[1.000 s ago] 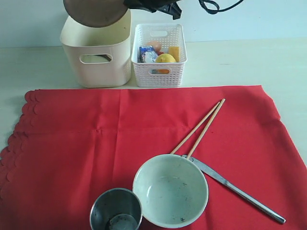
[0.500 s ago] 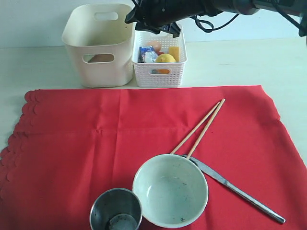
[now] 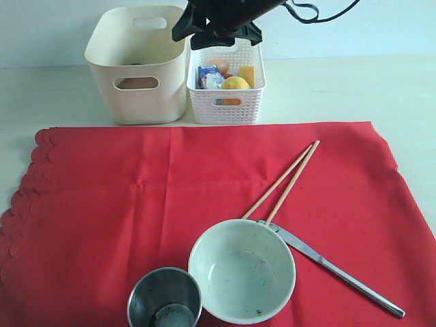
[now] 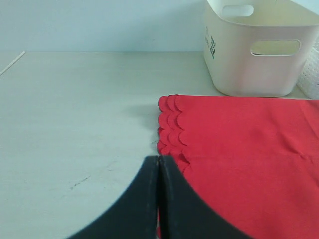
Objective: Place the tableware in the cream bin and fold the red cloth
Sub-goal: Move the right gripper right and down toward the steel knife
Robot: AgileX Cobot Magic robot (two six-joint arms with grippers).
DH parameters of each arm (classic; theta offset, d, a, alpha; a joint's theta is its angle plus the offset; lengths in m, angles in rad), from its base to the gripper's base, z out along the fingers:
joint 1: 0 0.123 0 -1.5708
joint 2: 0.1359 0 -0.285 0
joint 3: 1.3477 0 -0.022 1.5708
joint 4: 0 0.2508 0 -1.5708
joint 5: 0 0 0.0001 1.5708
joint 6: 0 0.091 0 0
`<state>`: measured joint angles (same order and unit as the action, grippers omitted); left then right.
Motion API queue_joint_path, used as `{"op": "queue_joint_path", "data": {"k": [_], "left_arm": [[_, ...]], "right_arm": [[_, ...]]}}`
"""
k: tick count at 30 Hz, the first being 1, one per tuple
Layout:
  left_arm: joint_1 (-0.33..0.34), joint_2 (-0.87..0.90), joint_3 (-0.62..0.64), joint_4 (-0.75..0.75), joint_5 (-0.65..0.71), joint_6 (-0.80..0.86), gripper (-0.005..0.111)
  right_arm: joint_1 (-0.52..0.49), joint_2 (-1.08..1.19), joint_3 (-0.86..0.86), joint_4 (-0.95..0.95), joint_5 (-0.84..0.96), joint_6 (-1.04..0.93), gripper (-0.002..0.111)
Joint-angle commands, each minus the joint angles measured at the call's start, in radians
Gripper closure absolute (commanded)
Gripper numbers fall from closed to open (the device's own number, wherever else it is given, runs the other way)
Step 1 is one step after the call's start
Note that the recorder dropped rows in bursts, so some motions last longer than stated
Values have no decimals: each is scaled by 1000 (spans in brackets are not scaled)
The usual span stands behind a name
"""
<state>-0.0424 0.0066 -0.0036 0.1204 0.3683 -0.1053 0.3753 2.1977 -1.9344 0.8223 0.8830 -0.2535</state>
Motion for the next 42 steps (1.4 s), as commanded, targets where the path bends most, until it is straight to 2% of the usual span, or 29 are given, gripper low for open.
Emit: {"op": "queue_joint_path", "data": {"k": [1, 4, 9, 25, 34, 42], "left_arm": [[3, -7, 4, 0, -5, -4, 107], [3, -7, 4, 0, -5, -4, 107], [3, -7, 4, 0, -5, -4, 107], [3, -7, 4, 0, -5, -3, 107], [3, -7, 4, 0, -5, -3, 107], [3, -7, 4, 0, -5, -3, 107]], "right_arm": [[-6, -63, -9, -181, 147, -4, 69], [-6, -102, 2, -282, 206, -4, 69], [-6, -173, 97, -412, 196, -4, 69], [-6, -472, 726, -473, -101, -15, 69], [-4, -631, 1019, -521, -148, -35, 69], [-4, -754, 1139, -550, -95, -33, 71]]}}
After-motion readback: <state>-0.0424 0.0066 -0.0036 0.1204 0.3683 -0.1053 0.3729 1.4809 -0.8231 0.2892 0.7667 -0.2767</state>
